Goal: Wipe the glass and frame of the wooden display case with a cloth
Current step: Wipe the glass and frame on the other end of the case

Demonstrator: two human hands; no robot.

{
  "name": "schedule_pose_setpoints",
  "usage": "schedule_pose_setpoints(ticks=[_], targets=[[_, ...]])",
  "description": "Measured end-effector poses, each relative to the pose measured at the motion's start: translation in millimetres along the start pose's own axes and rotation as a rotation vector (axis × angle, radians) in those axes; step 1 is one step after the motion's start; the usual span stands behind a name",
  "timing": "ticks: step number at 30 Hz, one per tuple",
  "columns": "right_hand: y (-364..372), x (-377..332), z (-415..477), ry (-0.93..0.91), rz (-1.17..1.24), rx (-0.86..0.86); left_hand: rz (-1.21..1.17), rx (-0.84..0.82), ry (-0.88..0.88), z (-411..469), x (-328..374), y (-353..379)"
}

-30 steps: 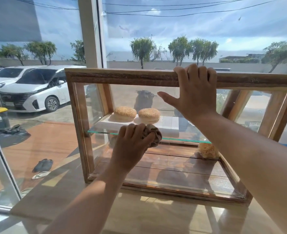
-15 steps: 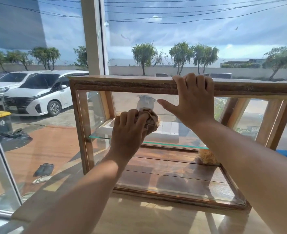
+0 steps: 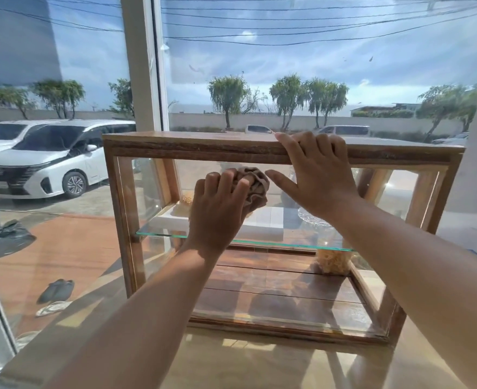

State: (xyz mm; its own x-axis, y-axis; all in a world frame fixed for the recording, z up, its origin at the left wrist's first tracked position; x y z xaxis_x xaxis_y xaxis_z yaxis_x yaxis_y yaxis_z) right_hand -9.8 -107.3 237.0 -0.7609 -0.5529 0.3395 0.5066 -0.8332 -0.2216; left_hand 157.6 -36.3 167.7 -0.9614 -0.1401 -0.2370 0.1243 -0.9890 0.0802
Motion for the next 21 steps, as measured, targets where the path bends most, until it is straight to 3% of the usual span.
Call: schedule_pose_setpoints(ticks=[10, 16, 21], targets=[[5.5, -10.0, 0.6, 0.073, -0.034, 0.088, -0.067, -0.201, 0.12, -132.0, 15.4, -21.2], [4.1, -11.3, 0.2, 0.06, -0.055, 0.063, -0.194, -0.451, 0.008, -210.8, 42.5, -41.9], [-0.3, -12.7, 1.1, 0.066, -0.067, -0.006, -0.287, -0.663, -0.061, -210.4, 39.2, -52.8]])
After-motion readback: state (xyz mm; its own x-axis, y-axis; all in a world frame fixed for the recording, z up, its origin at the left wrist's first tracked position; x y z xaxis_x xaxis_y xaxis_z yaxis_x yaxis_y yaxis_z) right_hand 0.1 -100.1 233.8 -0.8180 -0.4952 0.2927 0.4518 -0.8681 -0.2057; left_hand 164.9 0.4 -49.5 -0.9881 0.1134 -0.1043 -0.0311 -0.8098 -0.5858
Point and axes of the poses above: each hand's wrist, its own z-axis towards the middle knuckle, its own y-axis out of the palm, x = y × z, the point moved 3 cm from there along z, towards the middle knuckle, and after that the axes turned 14 degrees about x, right-handed, at the moved point
